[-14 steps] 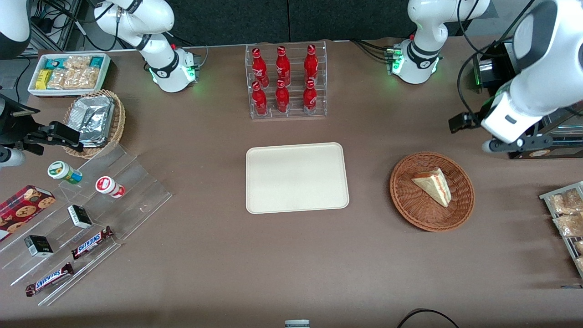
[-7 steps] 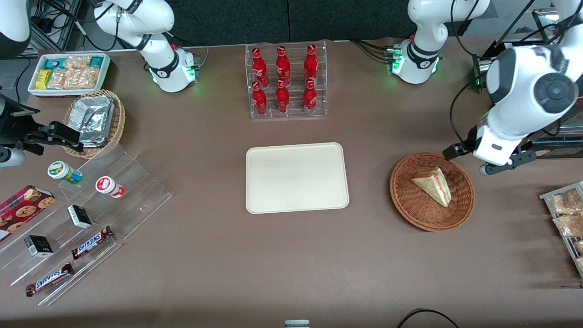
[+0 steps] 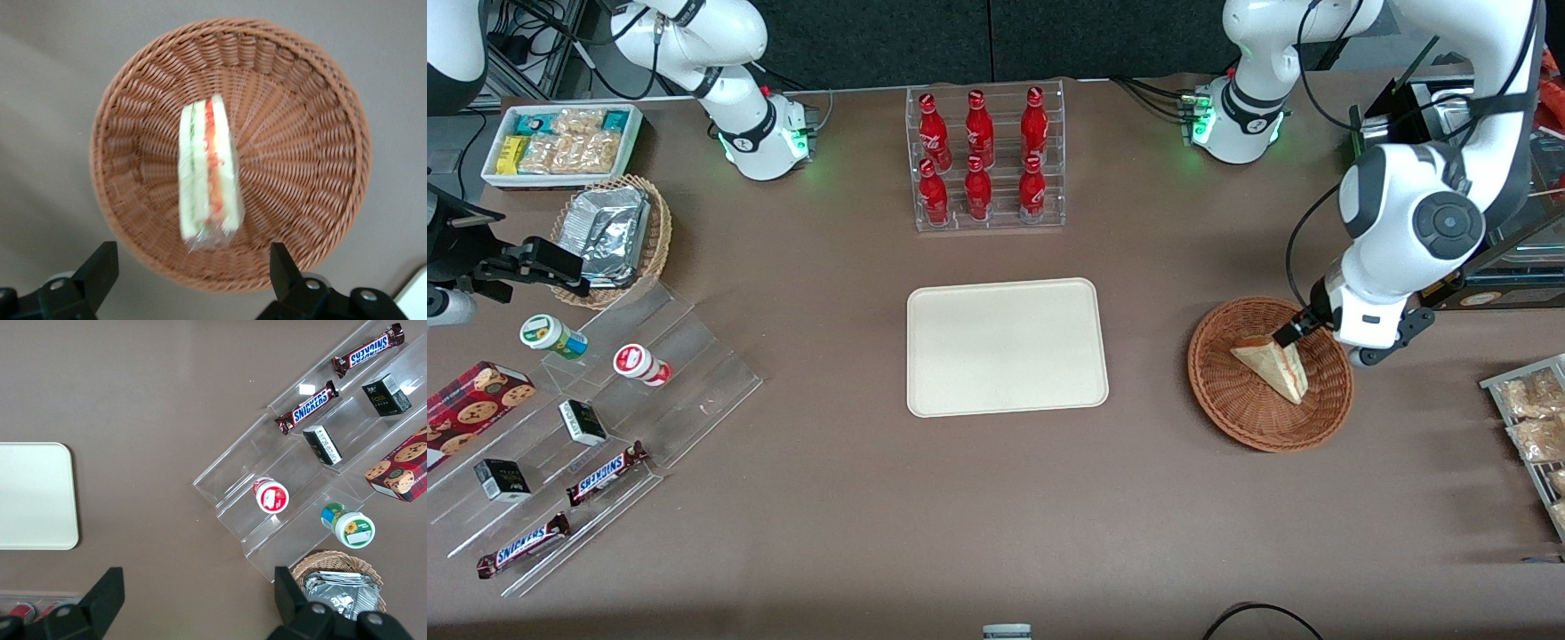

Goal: Place sandwich from basket to tray
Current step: 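Close the left gripper on the wrapped sandwich and lift it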

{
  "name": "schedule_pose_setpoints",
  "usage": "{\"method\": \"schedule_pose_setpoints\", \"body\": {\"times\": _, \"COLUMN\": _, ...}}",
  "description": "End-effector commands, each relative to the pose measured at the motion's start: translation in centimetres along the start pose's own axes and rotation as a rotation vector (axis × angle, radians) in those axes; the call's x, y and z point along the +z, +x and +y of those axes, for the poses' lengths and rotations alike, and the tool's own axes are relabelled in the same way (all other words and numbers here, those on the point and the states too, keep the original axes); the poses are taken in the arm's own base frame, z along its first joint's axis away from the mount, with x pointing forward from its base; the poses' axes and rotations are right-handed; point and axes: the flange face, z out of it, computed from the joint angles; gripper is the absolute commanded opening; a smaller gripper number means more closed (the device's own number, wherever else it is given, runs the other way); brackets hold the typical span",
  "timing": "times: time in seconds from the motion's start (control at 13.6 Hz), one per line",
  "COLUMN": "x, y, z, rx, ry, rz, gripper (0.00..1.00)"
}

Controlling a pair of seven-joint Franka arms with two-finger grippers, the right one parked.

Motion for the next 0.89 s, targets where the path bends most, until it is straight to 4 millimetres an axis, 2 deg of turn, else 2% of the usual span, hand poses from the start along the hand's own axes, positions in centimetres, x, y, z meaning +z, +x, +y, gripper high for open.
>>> {"method": "schedule_pose_setpoints", "body": {"times": 0.0, "x": 2.4, "y": 0.0, "z": 0.4, "rx": -0.058, "ry": -0.012, "rz": 0.018, "gripper": 1.00}}
{"method": "schedule_pose_setpoints", "body": {"times": 0.81, "x": 8.4, "y": 0.5, "z": 0.8, "rx": -0.099, "ry": 0.001, "rz": -0.031, "gripper": 1.00}}
